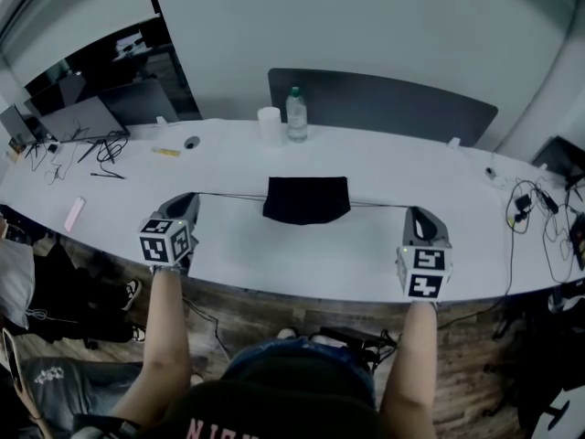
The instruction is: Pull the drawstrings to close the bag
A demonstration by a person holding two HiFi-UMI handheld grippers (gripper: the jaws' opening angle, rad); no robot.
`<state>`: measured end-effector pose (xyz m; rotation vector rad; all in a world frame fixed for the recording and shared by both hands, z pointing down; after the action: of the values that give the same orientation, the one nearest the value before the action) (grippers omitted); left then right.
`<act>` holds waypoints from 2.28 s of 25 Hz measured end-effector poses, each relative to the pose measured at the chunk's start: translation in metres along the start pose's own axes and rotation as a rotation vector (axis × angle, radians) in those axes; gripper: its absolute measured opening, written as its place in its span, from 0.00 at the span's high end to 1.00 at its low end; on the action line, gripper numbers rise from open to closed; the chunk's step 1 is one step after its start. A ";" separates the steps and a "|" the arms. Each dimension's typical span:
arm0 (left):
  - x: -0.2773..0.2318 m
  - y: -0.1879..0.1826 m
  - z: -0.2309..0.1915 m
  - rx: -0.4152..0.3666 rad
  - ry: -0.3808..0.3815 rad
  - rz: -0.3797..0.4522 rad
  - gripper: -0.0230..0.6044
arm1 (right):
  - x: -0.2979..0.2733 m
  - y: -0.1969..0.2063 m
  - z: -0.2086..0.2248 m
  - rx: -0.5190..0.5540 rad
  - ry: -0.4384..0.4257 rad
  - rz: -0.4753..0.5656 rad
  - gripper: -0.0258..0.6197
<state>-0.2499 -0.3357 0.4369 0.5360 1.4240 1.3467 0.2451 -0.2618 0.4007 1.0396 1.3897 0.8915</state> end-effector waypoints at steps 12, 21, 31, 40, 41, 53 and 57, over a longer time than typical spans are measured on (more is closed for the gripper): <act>-0.004 -0.008 -0.010 -0.006 -0.038 0.011 0.95 | -0.006 -0.006 0.017 -0.038 0.070 0.014 0.96; -0.006 -0.010 -0.016 -0.005 -0.068 0.014 0.95 | -0.008 -0.007 0.030 -0.050 0.102 0.018 0.96; -0.005 -0.012 -0.021 0.007 -0.091 0.009 0.95 | -0.010 -0.008 0.038 -0.058 0.116 0.023 0.96; -0.007 -0.014 -0.024 0.014 -0.097 0.009 0.95 | -0.011 -0.007 0.038 -0.075 0.121 0.022 0.96; -0.008 -0.014 -0.024 0.018 -0.101 0.009 0.95 | -0.012 -0.009 0.038 -0.072 0.122 0.025 0.96; -0.019 -0.055 -0.022 0.049 -0.128 0.087 0.95 | -0.028 -0.060 0.016 -0.009 0.089 0.088 0.96; -0.023 -0.070 -0.010 0.017 -0.114 0.111 0.95 | -0.033 -0.068 0.001 0.009 0.061 0.098 0.96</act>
<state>-0.2278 -0.3783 0.3799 0.7015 1.3302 1.3699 0.2391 -0.3152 0.3473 1.1035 1.4039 0.9968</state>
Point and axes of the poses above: the fingertips, and each gripper's own axes: x backward along the fingers, z to its right, y out of its underside, the point moved 5 cm from there along x, backward along the fingers, and after that the axes turned 12 degrees about -x, right-handed, at the moved point
